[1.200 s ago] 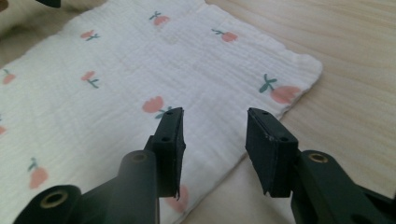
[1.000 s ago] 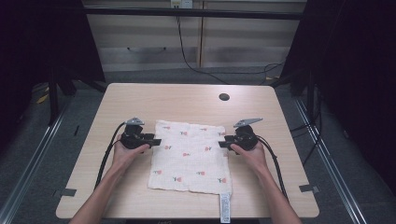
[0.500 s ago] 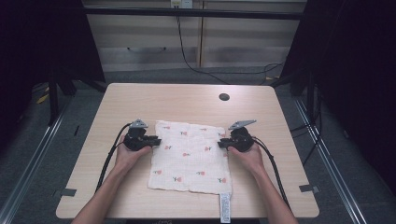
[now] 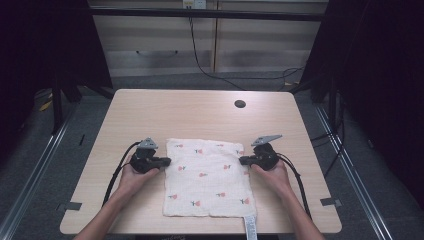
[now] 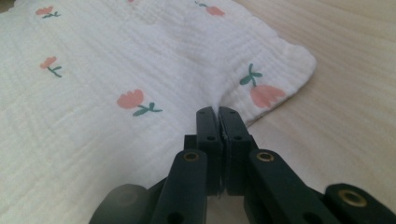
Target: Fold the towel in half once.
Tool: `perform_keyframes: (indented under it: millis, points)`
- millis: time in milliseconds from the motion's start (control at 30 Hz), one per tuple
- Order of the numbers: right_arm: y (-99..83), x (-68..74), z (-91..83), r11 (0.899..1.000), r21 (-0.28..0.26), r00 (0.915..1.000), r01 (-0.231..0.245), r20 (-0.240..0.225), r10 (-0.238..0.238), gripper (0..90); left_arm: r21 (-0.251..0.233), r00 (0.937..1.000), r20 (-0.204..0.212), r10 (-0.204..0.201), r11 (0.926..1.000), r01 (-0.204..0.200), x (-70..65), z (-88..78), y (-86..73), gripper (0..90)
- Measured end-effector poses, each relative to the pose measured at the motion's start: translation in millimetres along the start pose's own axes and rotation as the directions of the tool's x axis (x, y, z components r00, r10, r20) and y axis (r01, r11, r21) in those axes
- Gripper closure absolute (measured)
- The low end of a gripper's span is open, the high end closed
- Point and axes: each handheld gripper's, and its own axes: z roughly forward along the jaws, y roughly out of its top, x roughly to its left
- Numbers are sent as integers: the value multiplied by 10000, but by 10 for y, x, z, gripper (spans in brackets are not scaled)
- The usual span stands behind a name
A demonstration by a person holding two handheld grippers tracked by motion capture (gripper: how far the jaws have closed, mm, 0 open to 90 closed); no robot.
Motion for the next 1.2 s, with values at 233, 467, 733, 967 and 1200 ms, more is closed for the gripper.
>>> perform_keyframes:
  millis: [233, 467, 733, 967, 1200]
  points:
    - [29, 32, -97, 9999, -107, 9997, 28, -229, -30, 766, 40, 9997, 65, 244, 9997, -244, -37, -22, -28, 872]
    - [272, -325, 5, 9930, -940, 9965, -709, 364, 746, 662, -174, 9995, 316, 7, 9998, -2, 25, -16, -42, 869]
    - [406, -413, 189, 9944, -713, 9949, -776, 591, 818, 662, -183, 9998, 213, -38, 9998, 41, 52, -22, -43, 866]
    - [364, -452, 257, 9958, -364, 9946, -835, 590, 856, 673, -212, 9997, 210, -78, 9997, 83, 49, -21, -45, 858]
    - [361, -411, 276, 9976, -275, 9969, -628, 458, 640, 860, -227, 9998, 183, -123, 9997, 127, 46, -17, -40, 856]
